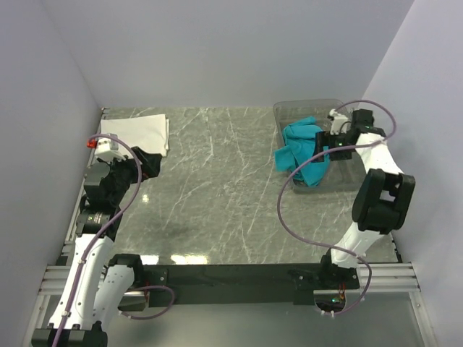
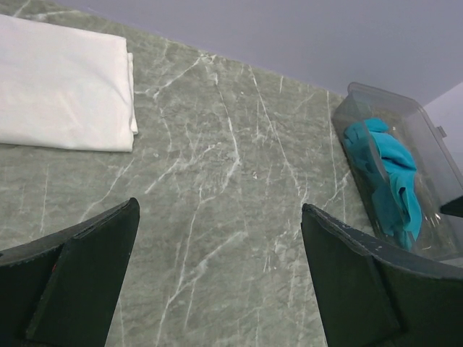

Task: Fold and stack the t-shirts
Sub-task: Grab the tshirt from the pile

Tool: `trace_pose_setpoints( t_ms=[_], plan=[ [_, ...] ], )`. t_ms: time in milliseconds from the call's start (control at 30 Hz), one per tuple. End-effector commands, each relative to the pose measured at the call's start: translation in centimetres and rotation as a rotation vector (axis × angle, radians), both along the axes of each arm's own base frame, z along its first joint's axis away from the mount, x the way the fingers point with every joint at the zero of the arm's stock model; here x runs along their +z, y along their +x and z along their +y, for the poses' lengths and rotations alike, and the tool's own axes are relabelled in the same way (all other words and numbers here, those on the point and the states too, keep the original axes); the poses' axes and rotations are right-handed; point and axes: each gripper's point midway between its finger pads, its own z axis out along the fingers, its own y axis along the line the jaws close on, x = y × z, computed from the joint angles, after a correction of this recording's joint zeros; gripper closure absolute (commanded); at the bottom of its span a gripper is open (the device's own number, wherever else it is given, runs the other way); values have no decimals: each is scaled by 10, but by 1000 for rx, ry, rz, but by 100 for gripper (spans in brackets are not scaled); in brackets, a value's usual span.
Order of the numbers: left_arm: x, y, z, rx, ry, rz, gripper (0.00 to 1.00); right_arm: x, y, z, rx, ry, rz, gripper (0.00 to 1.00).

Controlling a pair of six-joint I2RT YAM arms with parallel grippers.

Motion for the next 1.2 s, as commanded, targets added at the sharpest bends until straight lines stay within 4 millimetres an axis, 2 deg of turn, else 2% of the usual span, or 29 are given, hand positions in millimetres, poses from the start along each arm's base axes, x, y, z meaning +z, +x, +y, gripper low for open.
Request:
trace_pose_setpoints(
  t_ms=[0, 100, 133, 367, 500, 567, 633, 733, 767, 833, 900, 933, 967, 1000, 1033, 1067, 1100, 1167],
  plan=[
    [13, 2, -6, -25, -19, -38, 1, 0, 16, 29, 72, -8, -4, 9],
    [15, 3, -5, -21, -14, -36, 1, -11, 16, 55, 134, -20, 0, 10],
    [14, 3, -3, -13, -14, -33, 1, -14, 16, 58, 134, -32, 2, 10],
    [10, 3, -3, -1, -36, -25, 1, -47, 24, 49, 79, -163, 60, 22],
    [13, 6, -4, -7, -36, -22, 1, -54, 33, 53, 67, -181, 70, 30],
    [11, 9, -4, -10, -35, -10, 1, -57, 34, 55, 64, -182, 80, 38],
    [14, 9, -5, -15, -37, -16, 1, -56, 34, 52, 41, -192, 77, 64],
    [18, 7, -5, -15, -40, -23, 1, -37, 37, 44, 12, -236, 15, 95],
    [20, 7, -5, -16, -40, -26, 1, -16, 38, 41, 4, -253, -44, 99],
    [24, 5, -6, -19, -46, -39, 1, 13, 42, 37, 4, -278, -125, 100],
    [30, 4, -7, -25, -50, -52, 1, 65, 45, 38, 6, -282, -249, 100],
    [32, 3, -8, -29, -53, -57, 1, 86, 46, 42, 18, -268, -296, 100],
    [34, 4, -9, -34, -55, -63, 1, 130, 45, 54, 58, -221, -403, 100],
    [37, 3, -10, -39, -56, -70, 1, 147, 37, 65, 105, -181, -431, 100],
    [39, 3, -10, -42, -58, -73, 1, 177, 28, 74, 138, -147, -498, 100],
    [42, 3, -12, -51, -59, -82, 1, 210, 21, 93, 220, -72, -579, 100],
    [45, 3, -12, -53, -60, -91, 0, 226, 10, 111, 288, -31, -609, 100],
    [51, 1, -15, -70, -65, -109, 1, 277, -15, 144, 412, 37, -727, 100]
  ],
)
